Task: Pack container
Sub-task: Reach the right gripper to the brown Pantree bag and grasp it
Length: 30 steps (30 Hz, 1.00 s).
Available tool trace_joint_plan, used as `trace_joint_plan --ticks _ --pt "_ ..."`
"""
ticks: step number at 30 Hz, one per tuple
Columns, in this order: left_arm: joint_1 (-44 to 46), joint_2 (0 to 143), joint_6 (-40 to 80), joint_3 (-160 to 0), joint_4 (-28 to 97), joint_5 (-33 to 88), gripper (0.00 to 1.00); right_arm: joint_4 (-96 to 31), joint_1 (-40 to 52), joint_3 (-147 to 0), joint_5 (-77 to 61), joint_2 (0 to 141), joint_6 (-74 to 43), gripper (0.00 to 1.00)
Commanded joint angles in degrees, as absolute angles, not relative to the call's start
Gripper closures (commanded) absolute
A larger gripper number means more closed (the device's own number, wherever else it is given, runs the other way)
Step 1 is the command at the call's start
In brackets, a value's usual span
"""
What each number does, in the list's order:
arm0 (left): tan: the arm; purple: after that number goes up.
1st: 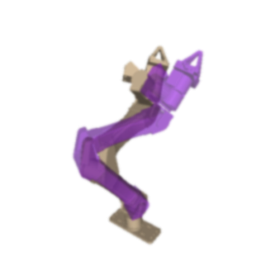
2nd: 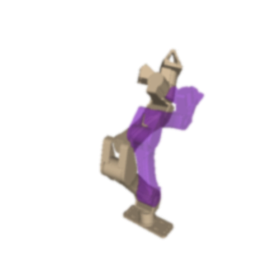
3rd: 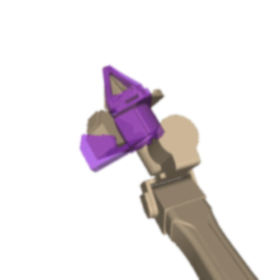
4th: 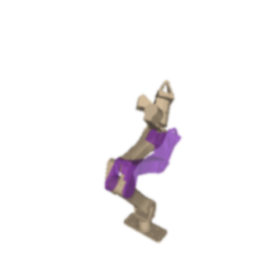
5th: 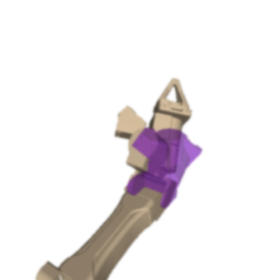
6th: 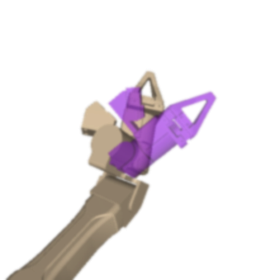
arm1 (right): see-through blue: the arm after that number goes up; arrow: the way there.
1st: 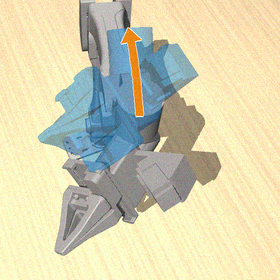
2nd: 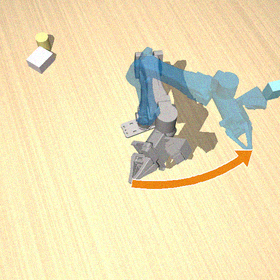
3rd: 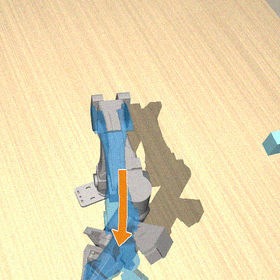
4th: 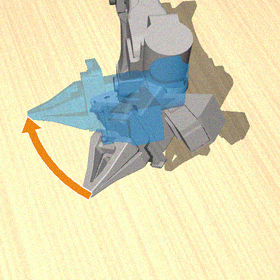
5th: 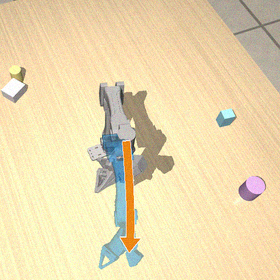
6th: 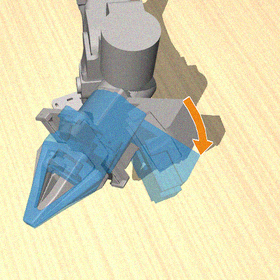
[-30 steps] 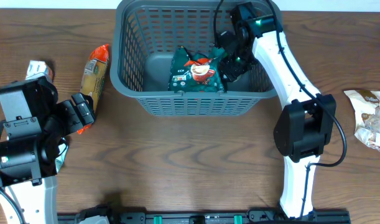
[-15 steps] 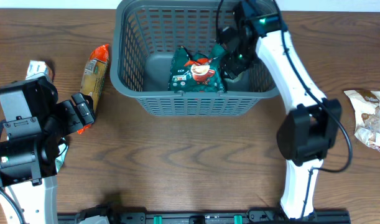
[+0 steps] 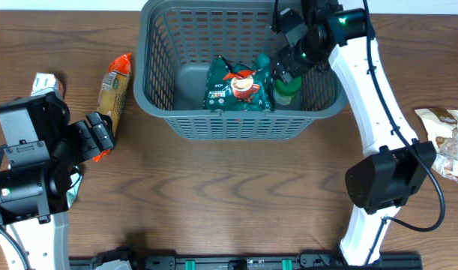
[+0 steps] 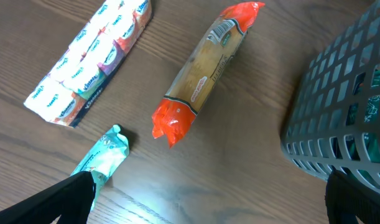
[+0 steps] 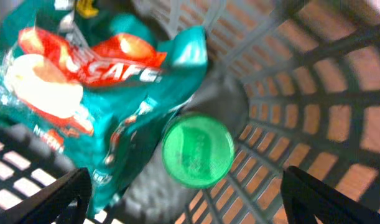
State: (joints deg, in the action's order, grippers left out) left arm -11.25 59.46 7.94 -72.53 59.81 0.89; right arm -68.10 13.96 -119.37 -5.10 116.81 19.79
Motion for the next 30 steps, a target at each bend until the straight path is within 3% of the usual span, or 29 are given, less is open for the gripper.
trace_joint_plan --ticks 1,5,9,16,23,30 --pt "-11.55 59.59 8.67 -73.3 59.99 0.62 0.01 -66.19 14.04 -122.91 -4.67 113.43 17.08 0.13" --pt "-11.55 59.59 8.67 -73.3 59.99 0.62 0.01 -63.0 13.61 -128.55 -4.93 110.19 13.82 0.09" --pt "-11.55 59.59 8.67 -73.3 59.99 0.62 0.01 -62.43 9.98 -133.32 3.33 106.94 1.54 0.06" --pt "-11.55 59.59 8.67 -73.3 59.96 0.62 0.01 -80.31 -6.33 -134.17 16.36 105.1 -21.21 0.01" --pt "-11.55 59.59 8.64 -73.3 59.94 0.62 0.01 -93.62 -25.1 -133.99 16.03 105.14 -16.32 0.01" --pt "-11.55 59.59 7.55 -73.3 59.48 0.6 0.01 -96.79 -37.28 -130.39 13.15 105.45 0.8 0.01"
